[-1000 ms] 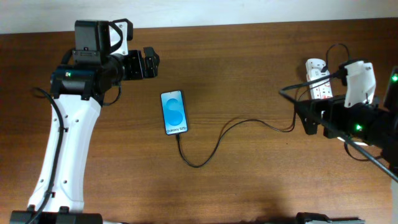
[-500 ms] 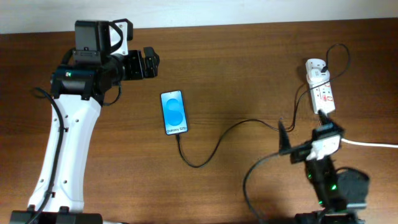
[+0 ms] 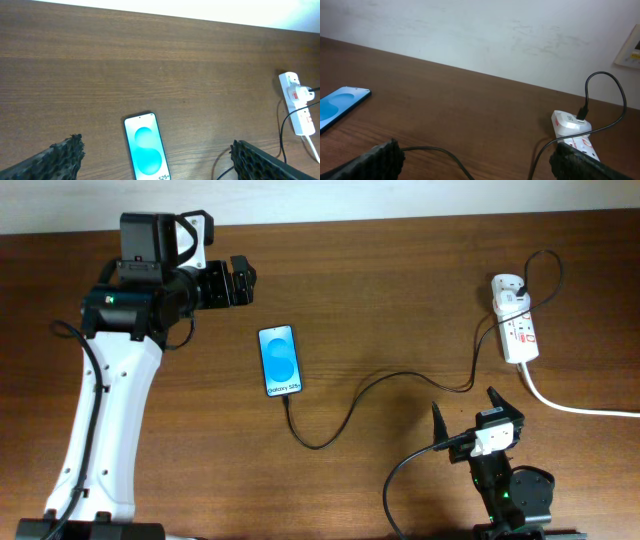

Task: Plug charger to phone and switch on socket

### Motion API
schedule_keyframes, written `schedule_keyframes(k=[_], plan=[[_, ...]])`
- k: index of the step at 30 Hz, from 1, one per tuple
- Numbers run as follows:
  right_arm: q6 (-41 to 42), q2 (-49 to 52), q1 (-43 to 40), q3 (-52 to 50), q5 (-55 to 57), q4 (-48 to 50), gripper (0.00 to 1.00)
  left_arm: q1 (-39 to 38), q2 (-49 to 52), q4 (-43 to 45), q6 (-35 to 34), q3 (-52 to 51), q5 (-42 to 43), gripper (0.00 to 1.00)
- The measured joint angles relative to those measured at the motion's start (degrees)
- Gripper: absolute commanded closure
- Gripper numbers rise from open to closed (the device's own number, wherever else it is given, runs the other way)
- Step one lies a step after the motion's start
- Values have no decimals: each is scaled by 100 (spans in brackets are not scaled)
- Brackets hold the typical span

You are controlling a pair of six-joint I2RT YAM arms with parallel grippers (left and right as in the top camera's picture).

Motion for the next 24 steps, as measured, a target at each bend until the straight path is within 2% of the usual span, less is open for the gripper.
schedule_keyframes(k=[9,17,21,24], plan=[[2,0,0,0,0,0,2,0,0,-2,0,0,0,1],[2,0,0,0,0,-2,2,0,-181,-356,0,-48,-214,1],[0,2,0,0,2,0,2,0,-1419,37,2,-850,-743,1],[2,7,4,-2,2,-2,2,0,-2649,1139,20,-2330,-1047,1]])
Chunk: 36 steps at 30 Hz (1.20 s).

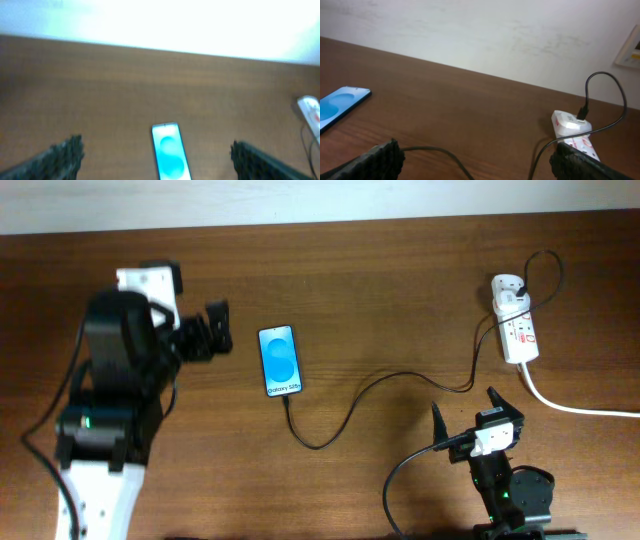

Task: Plug charger to phone and switch on socket

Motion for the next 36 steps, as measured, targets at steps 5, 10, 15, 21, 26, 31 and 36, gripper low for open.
schedule_keyframes(k=[5,10,15,21,26,31,36], plan=[[-2,0,0,0,0,0,2,0,-2068,1585,448,-2752,-92,0],[0,0,0,0,0,2,2,0,-4172,2868,1154,-5108,-114,1],[-4,0,0,-2,0,2,2,0,-5163,3670,1744,-6153,-133,1],[-2,0,0,-4,0,4,2,203,-5906,3799,1930,-6924,-149,1],[-4,0,0,-4,0,2,2,205,-6430,3434,1974,-7184,-155,1],[-2,0,0,-4,0,4,2,205,-6446,3434,1974,-7184,-155,1],[-4,0,0,-4,0,2,2,205,-6446,3434,1974,-7184,-155,1]])
